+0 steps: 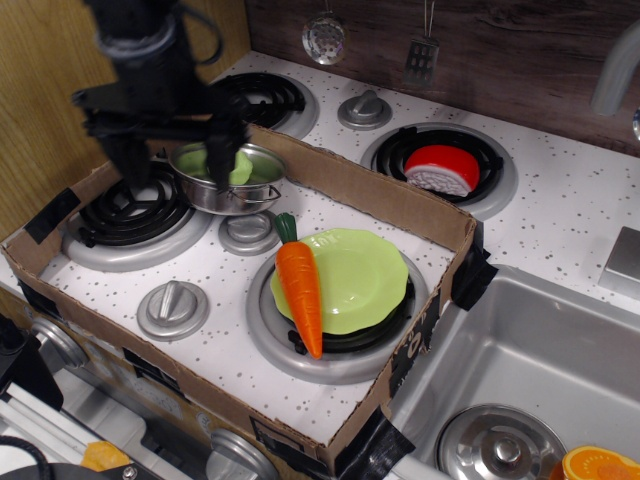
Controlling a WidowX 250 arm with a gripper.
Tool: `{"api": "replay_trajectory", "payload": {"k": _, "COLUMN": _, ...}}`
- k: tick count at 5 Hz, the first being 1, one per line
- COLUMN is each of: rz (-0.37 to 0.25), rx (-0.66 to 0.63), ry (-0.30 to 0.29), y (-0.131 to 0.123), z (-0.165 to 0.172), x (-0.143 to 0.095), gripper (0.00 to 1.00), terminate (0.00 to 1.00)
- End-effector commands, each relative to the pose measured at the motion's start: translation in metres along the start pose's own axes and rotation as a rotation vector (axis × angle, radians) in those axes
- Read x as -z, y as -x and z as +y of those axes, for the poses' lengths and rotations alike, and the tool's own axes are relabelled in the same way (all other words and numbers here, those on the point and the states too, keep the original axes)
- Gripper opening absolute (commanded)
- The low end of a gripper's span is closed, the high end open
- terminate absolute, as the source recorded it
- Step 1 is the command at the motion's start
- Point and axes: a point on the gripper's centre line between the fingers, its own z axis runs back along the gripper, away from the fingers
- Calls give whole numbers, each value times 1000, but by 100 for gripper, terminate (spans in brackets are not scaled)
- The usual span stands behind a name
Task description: Take carrot off plate
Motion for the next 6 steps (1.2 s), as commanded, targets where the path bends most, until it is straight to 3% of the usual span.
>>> {"api": "replay_trajectory", "payload": {"k": 1, "rz": -18, "rx": -37, "ry": 13, "y": -11, "z": -44, "x": -7, "gripper": 100, "terminate": 0}}
{"api": "replay_trajectory", "payload": {"k": 3, "rz": 37, "rx": -77, "ry": 35, "y": -1, "z": -63, "x": 31, "gripper": 100, "terminate": 0}}
{"api": "replay_trajectory", "payload": {"k": 6, "rz": -8, "rx": -112, "ry": 76, "y": 5, "z": -52, "x": 78, "gripper": 100, "terminate": 0}}
